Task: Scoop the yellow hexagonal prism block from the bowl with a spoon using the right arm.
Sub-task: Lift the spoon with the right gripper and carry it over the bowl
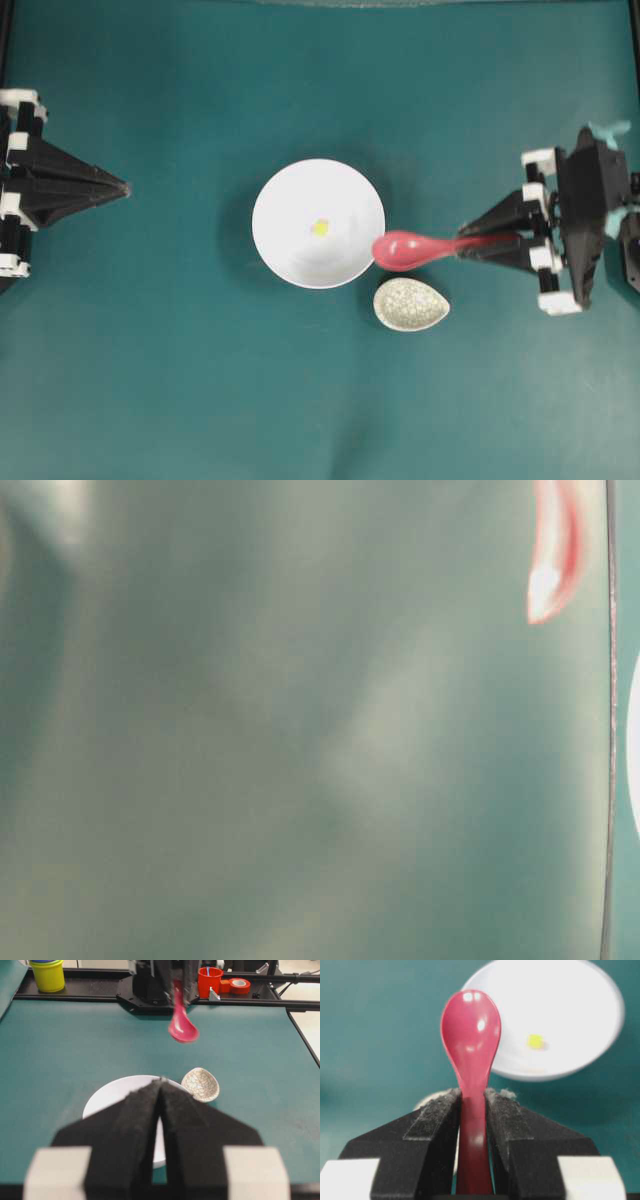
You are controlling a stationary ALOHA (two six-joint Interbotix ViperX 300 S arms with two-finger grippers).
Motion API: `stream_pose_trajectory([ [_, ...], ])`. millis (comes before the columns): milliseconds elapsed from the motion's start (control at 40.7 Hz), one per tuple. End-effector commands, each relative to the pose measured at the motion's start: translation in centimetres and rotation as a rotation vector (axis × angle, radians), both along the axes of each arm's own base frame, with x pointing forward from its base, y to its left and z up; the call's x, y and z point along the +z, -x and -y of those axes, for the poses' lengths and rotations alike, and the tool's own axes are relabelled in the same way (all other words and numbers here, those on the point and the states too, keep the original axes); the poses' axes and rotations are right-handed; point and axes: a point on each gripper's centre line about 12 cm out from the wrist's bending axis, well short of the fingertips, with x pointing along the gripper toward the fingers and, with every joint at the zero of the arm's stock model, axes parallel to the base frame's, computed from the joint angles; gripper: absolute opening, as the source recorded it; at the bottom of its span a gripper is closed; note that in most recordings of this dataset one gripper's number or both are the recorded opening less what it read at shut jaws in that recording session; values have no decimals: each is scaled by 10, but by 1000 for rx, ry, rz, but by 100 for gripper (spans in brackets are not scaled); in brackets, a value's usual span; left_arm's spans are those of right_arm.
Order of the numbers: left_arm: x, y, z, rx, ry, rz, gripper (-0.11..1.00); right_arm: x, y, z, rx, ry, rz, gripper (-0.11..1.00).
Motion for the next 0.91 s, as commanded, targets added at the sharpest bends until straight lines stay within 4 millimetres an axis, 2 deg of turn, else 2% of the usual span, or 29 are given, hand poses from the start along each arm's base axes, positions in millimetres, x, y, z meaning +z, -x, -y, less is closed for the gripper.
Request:
stream_pose_trajectory([
  [0, 9, -2, 1, -3, 0, 29, -1, 21, -7, 10, -22, -18, -9, 23],
  [270, 10, -2, 0, -2, 0, 31, -1, 44, -20, 41, -113, -52, -49, 23],
  [368, 10, -2, 0, -2, 0, 32, -1, 49, -28, 45, -120, -58, -56, 23],
  [540, 10, -2, 1, -4, 0, 31, -1, 51, -46, 45, -105, -81, -111, 23],
  [884, 10, -1, 0, -2, 0, 34, -1, 37, -85, 50, -107, -203, -339, 23],
])
